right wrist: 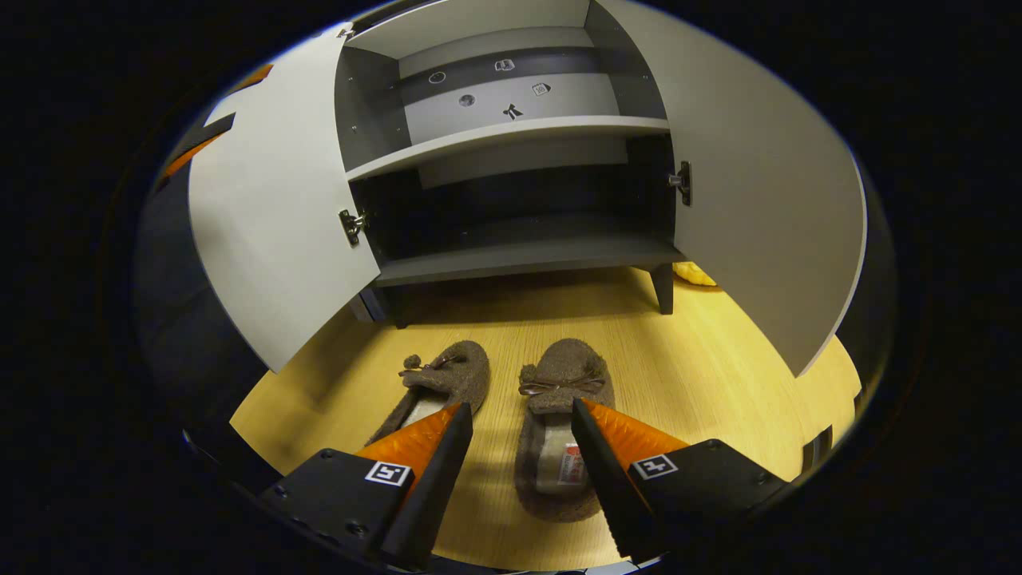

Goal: Grab one shoe with the right hand and put it into the shoe cabinet, grab the other shoe with the left hand and put it into the shoe cabinet; then close the right door with the right hand and the left door with the left hand.

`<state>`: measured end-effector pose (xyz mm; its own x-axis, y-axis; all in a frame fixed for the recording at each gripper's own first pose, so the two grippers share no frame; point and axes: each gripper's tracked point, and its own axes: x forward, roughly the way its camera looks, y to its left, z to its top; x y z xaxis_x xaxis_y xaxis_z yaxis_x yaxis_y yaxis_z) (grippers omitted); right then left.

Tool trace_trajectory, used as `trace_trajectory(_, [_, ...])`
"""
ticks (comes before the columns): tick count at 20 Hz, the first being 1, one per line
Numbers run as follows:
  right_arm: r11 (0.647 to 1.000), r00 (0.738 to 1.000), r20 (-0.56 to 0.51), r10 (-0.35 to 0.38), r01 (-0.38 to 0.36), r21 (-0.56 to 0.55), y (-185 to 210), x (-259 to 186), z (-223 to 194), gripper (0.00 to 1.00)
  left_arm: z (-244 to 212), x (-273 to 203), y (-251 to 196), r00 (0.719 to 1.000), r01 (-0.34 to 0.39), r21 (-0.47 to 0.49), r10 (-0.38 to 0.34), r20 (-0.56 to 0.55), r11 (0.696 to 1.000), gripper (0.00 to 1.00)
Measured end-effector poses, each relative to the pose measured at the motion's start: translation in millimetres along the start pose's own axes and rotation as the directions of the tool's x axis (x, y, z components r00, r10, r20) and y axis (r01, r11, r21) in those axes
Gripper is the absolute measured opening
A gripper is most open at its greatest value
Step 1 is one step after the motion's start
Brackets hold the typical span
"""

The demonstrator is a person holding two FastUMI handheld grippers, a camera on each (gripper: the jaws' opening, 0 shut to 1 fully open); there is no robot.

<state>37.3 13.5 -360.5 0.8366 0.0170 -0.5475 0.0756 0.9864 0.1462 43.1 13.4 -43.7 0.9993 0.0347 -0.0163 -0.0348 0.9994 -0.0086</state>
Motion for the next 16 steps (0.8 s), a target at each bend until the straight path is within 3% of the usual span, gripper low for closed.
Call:
trace_trajectory(2, [1.0,1.0,-0.02,-0.004,0.005,0.005,-3.5,14.3,-12.3,0.85,-7.2,0.8,-2.9,1.0,-0.004,0.005,0.004,-0.015,1.0,0.95])
trace_trajectory(5, [1.0,0.999,-0.042,-0.016,0.016,0.004,-9.2,33.7,-23.2,0.72,-15.9,0.7,-7.2,0.999,-0.003,-0.006,0.003,-0.032,1.0,0.95])
trace_trajectory(7, [1.0,0.998,-0.053,-0.019,0.019,-0.004,-11.8,45.2,-26.3,0.73,-21.7,1.5,-7.5,0.999,-0.004,-0.011,0.004,-0.046,1.0,0.95])
trace_trajectory(8, [1.0,0.998,-0.056,-0.019,0.018,-0.006,-12.3,50.6,-26.6,0.7,-24.1,2.3,-7.1,0.999,-0.007,-0.012,0.006,-0.052,1.0,0.95])
trace_trajectory(9, [1.0,0.998,-0.055,-0.015,0.014,-0.007,-11.7,56.6,-26.1,0.6,-26.1,3.1,-5.8,0.998,-0.011,-0.014,0.01,-0.056,1.0,0.95])
trace_trajectory(16, [0.995,0.996,-0.081,-0.047,0.039,-0.089,-13.7,91.8,-32.6,0.61,-42.5,10.3,6.0,0.995,-0.039,-0.015,0.037,-0.091,0.999,0.95])
